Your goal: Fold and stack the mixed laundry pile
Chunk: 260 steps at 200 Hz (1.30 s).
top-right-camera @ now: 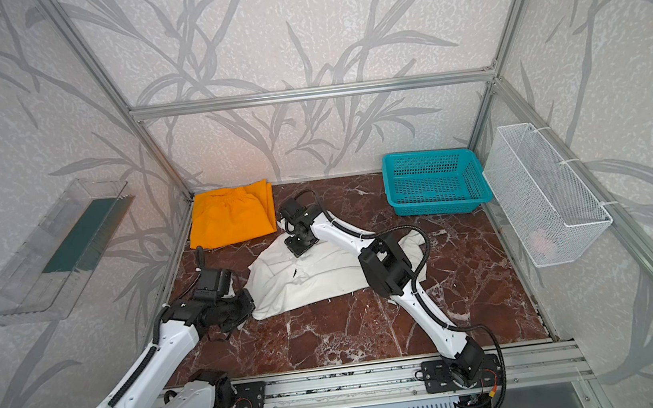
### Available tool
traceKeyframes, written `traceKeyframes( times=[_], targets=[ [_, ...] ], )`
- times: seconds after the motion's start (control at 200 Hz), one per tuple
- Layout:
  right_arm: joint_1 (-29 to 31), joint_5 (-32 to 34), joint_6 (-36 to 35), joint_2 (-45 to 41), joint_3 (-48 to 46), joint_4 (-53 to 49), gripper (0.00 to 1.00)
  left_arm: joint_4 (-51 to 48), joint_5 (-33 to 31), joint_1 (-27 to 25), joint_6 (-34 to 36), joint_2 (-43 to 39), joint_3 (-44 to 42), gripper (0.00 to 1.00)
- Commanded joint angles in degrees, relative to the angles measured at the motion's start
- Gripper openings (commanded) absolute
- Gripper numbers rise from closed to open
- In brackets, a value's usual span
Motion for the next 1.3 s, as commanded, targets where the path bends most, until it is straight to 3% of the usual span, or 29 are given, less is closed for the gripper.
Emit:
traceKeyframes(
  times=[0.0,0.145,0.345,0.505,0.655,0.84,1.295],
  targets=[
    [-0.86,2.96,-3.51,-9.92,0.95,-4.15,0.01,0.59,-2.0,0.22,-0.48,0.4,0.58,0.0],
    [-1.59,5.87,-5.76,-18.03,-3.43,-5.29,0.01,0.62,-3.32,0.25,0.22,0.93,2.24,0.0],
    [-3.76,6.56,-5.08,-31.47,-17.95,-1.43,0.01,0.4,-3.98,0.3,1.77,2.26,4.85,0.0],
    [-4.92,-0.85,-4.88,-40.42,-34.25,3.41,0.01,0.97,-2.67,0.3,2.65,2.43,5.25,0.0],
    [-4.92,-9.7,-1.59,-43.09,-48.59,4.28,0.05,1.79,-1.64,0.3,2.55,2.0,4.14,0.0],
    [-4.92,-10.95,3.81,-46.85,-64.59,9.11,0.08,2.7,-1.69,0.3,2.21,2.39,2.65,0.0],
    [-9.53,-7.56,3.02,-58.07,-70.56,1.52,0.05,1.68,-2.47,0.39,3.01,3.24,3.69,0.0]
  ],
)
